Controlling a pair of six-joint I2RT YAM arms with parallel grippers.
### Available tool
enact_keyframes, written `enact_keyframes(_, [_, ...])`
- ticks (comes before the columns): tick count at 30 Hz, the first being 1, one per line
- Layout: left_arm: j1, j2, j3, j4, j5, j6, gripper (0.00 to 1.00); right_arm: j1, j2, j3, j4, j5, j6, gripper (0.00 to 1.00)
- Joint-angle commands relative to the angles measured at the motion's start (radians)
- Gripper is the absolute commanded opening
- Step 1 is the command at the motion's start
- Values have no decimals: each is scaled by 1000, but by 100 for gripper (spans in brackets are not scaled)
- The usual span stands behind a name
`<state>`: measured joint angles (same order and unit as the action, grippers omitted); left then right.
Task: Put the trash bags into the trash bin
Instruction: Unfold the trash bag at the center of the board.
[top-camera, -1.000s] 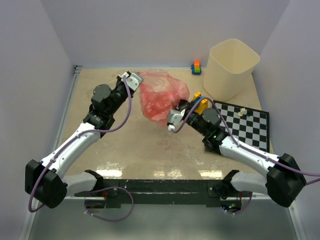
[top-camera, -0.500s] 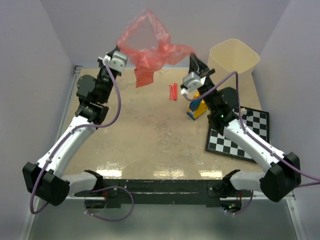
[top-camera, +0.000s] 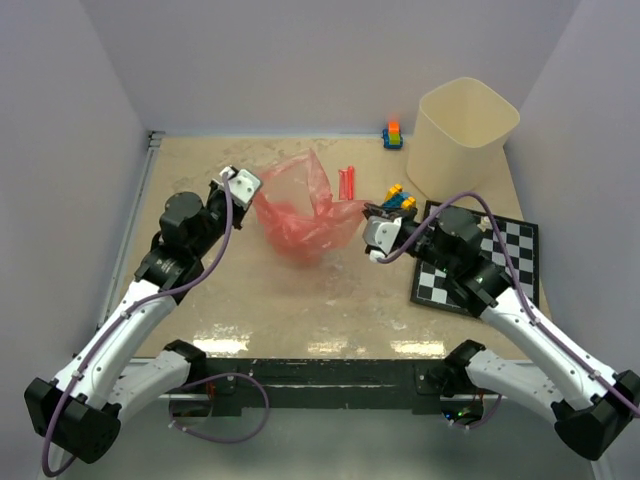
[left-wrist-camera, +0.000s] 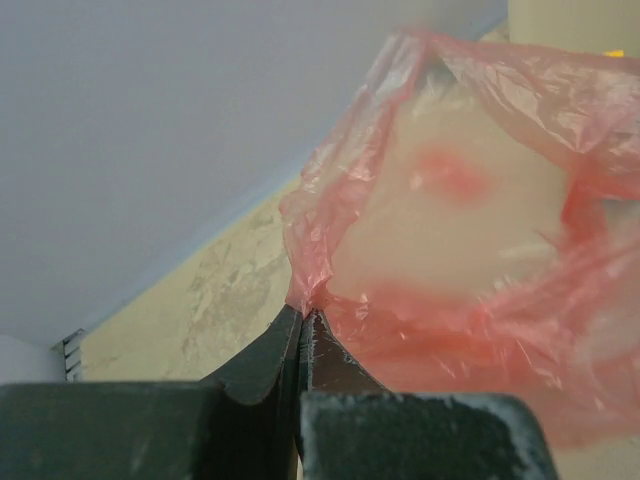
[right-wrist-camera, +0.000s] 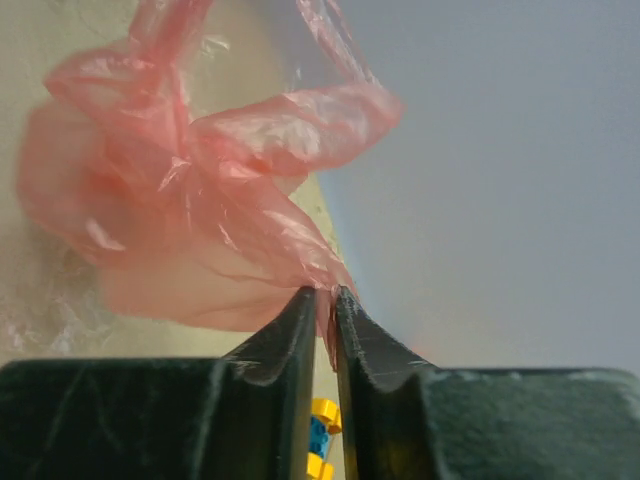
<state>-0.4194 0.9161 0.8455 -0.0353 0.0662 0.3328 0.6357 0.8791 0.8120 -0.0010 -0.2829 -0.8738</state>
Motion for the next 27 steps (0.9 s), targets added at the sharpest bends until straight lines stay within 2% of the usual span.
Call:
enact_keyframes(1, [-1,20,66,17,-42,5,0,2,96,146,-256,-56,4,23])
enact_keyframes(3, [-1,3,46,18,-29,3,0,2,170,241,-431,-123,7,40])
enact_keyframes(5, [-1,-9,43,55,-19,0,0,2,254,365,-601,-188,2,51])
enact_keyframes(8, [-1,-11,47,57,-8,0,0,-11,343,531,-738,-234,64,57])
enact_keyframes(10, [-1,-10,52,78,4,12,0,-53,391,640,-761,-294,105,61])
enact_keyframes(13, [-1,1,70,106,24,17,0,-74,448,740,-670,-376,254,68])
enact_keyframes(16, [-1,15,104,110,37,6,0,-73,481,753,-472,-369,479,78])
enact_keyframes(18, [-1,26,124,115,26,-8,0,-64,507,742,-303,-299,690,86])
enact_keyframes(20, [-1,36,150,120,-15,-34,0,-39,559,754,-257,-176,858,99])
enact_keyframes(23, [-1,50,188,127,-45,-55,0,-28,592,690,-194,-63,1054,99])
enact_keyframes(27, [-1,66,243,114,-45,-80,0,-4,615,642,-172,34,1079,99])
